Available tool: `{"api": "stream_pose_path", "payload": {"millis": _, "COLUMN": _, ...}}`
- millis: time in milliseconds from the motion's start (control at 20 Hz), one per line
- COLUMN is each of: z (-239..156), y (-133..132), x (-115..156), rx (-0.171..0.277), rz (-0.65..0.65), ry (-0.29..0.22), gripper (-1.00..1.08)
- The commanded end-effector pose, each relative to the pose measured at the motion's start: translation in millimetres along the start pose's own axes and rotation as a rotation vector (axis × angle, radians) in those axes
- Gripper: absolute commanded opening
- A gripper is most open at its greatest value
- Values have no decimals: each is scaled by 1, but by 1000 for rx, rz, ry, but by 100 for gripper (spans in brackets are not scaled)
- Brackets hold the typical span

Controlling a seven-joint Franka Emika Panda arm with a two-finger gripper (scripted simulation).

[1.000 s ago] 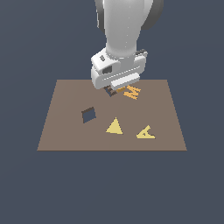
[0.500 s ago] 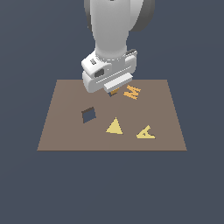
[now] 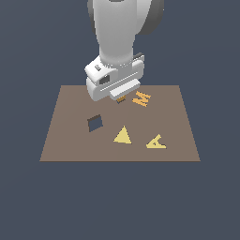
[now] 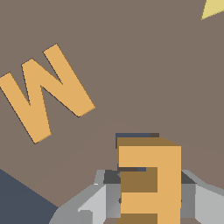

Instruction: Insert a designated object into the corresponding slot on a board.

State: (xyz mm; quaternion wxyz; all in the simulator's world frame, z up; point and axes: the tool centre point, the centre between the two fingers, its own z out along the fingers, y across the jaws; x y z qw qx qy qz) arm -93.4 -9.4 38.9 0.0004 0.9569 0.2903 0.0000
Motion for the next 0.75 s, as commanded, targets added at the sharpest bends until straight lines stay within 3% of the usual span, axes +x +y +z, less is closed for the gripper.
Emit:
{"api": "stream_pose_path", "payload": {"millis": 0, "z": 4, "y": 0, "x": 0, "rx": -2, "rz": -2, "ry": 0, "gripper": -100}}
{"api": "stream_pose_path", "payload": {"millis": 200, "z": 9, "y": 0, "x": 1, "rx": -4, "rz": -3, "ry": 0, "gripper": -100}}
{"api": "stream_pose_path", "payload": {"millis": 250, "z": 9, "y": 0, "x": 1, "rx": -4, "rz": -3, "ry": 0, "gripper": 100}}
{"api": "stream_pose_path", "payload": {"millis": 700, "z": 9, "y": 0, "x": 1, "rx": -4, "rz": -3, "ry": 0, "gripper": 100}}
